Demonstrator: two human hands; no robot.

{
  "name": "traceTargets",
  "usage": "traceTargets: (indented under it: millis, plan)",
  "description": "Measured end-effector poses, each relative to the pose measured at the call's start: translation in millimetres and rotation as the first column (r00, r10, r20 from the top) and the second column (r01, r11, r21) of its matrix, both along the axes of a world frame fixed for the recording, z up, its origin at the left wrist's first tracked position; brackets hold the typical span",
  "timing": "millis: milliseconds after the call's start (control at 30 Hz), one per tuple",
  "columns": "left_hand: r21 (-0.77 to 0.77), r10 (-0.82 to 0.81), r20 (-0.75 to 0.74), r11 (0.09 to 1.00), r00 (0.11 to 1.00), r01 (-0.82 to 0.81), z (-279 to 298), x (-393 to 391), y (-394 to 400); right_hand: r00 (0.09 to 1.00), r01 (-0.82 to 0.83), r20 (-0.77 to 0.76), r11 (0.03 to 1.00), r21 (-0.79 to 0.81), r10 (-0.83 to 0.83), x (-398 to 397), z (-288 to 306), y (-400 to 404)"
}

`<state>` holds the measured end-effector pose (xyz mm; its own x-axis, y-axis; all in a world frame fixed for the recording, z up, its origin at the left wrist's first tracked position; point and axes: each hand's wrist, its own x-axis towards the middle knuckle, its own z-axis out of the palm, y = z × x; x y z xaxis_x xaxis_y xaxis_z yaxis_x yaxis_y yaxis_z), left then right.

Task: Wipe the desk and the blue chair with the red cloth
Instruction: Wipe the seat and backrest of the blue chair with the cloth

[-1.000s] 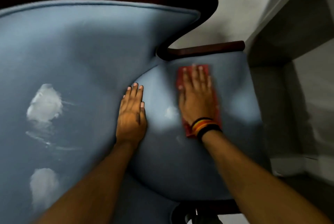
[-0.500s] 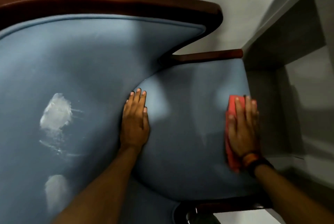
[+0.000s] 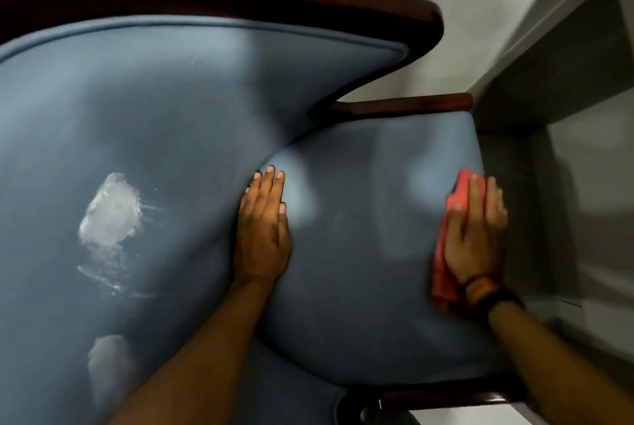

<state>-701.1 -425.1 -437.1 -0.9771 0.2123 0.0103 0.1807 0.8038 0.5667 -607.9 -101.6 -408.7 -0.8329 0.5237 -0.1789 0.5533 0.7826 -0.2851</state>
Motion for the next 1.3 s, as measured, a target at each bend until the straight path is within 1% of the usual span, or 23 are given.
traceTargets:
  millis: [100,233,333,433,467,500,533,600,633,667,733,800,867,900,967,1000,1033,1067,1133,1167,1200,1233,1300]
  plan:
    - [0.012,0.012,-0.033,1.0,0.999,-0.012,-1.8,0.4,0.6,0.999,0.014,-0.043,0.999,0.038,-0.012,-107.1,-5.9,-14.4]
    - [0.003,0.009,-0.049,1.0,0.999,-0.009,-0.5,1.5,0.5,0.966,-0.241,-0.06,0.963,0.122,0.25,-156.9,-12.0,-110.4]
    - [-0.001,0.019,-0.043,1.0,0.999,-0.019,1.8,1.2,3.4,0.875,-0.477,-0.048,0.874,0.093,0.482,-126.4,-2.4,-150.4]
    - [0.005,0.004,-0.055,1.0,0.998,-0.004,3.0,1.5,1.5,0.652,-0.756,-0.034,0.653,0.035,0.757,-38.8,11.1,-131.0]
    - [0.009,0.002,-0.055,1.0,0.998,-0.002,2.7,0.7,0.4,0.633,-0.774,-0.02,0.633,0.001,0.774,-4.0,13.0,-115.8]
    - [0.011,0.004,-0.054,1.0,0.999,-0.003,2.9,1.0,-0.3,0.674,-0.738,0.002,0.674,-0.02,0.738,22.9,14.3,-97.7]
    - [0.006,0.01,-0.054,1.0,0.998,-0.01,2.5,2.2,-1.4,0.75,-0.661,0.007,0.75,-0.025,0.661,34.6,13.3,-80.0]
    - [-0.011,0.02,-0.069,1.0,0.997,-0.02,0.2,3.7,-0.2,0.888,-0.46,0.024,0.888,0.006,0.46,14.4,6.8,-57.2]
    - [-0.016,0.02,-0.076,1.0,0.997,-0.021,-1.9,3.9,0.0,0.926,-0.378,0.024,0.925,0.028,0.378,-9.8,3.8,-57.8]
    - [-0.018,0.02,-0.081,1.0,0.997,-0.021,-3.4,3.7,0.2,0.944,-0.329,0.002,0.943,0.047,0.329,-36.5,2.6,-66.6]
    - [-0.014,0.019,-0.079,1.0,0.997,-0.02,-4.7,3.7,-0.5,0.926,-0.37,-0.053,0.926,0.069,0.374,-70.7,0.7,-105.6]
    - [-0.004,0.001,-0.069,1.0,0.998,-0.002,-1.5,1.6,-1.2,0.845,-0.515,-0.127,0.854,0.069,0.52,-57.8,-1.7,-148.4]
    - [0.006,-0.026,-0.036,1.0,0.999,0.026,4.6,0.1,-1.9,0.713,-0.684,-0.156,0.727,0.058,0.683,-2.2,-1.0,-172.6]
    - [0.008,-0.041,-0.009,0.999,0.999,0.041,9.0,-0.3,-2.2,0.63,-0.764,-0.153,0.643,0.057,0.762,29.3,1.7,-170.3]
    - [-0.005,-0.059,0.036,0.998,0.998,0.059,20.7,-2.0,-3.8,0.413,-0.9,-0.141,0.427,0.088,0.899,87.9,-2.1,-146.0]
    - [-0.014,-0.07,0.066,0.997,0.995,0.071,27.7,-2.6,-4.1,0.349,-0.925,-0.121,0.362,0.112,0.929,115.5,-5.4,-126.5]
    - [-0.021,-0.074,0.099,0.997,0.992,0.076,33.1,-3.1,-3.6,0.365,-0.92,-0.092,0.374,0.119,0.926,139.4,-10.5,-104.3]
    - [-0.03,-0.078,0.134,0.996,0.988,0.082,38.3,-4.1,-2.4,0.474,-0.871,-0.076,0.48,0.106,0.877,158.2,-12.0,-82.4]
    - [-0.059,-0.081,0.186,0.994,0.979,0.093,43.6,-4.2,2.3,0.765,-0.639,-0.035,0.765,0.078,0.643,179.2,-10.7,-43.6]
    - [-0.078,-0.079,0.201,0.992,0.976,0.096,44.6,-2.2,3.6,0.872,-0.486,-0.037,0.872,0.054,0.488,178.6,-8.6,-30.1]
    - [-0.096,-0.072,0.206,0.991,0.976,0.094,43.7,-1.0,4.4,0.943,-0.33,-0.058,0.944,-0.01,0.329,169.2,-7.1,-19.2]
    - [-0.109,-0.062,0.204,0.99,0.977,0.086,42.3,-0.6,5.1,0.978,-0.196,-0.096,0.974,-0.11,0.186,155.2,-8.0,-10.5]
    - [-0.134,-0.029,0.223,0.989,0.974,0.06,46.9,-0.7,8.5,0.983,-0.021,-0.183,0.964,-0.266,-0.029,120.9,-9.8,-1.6]
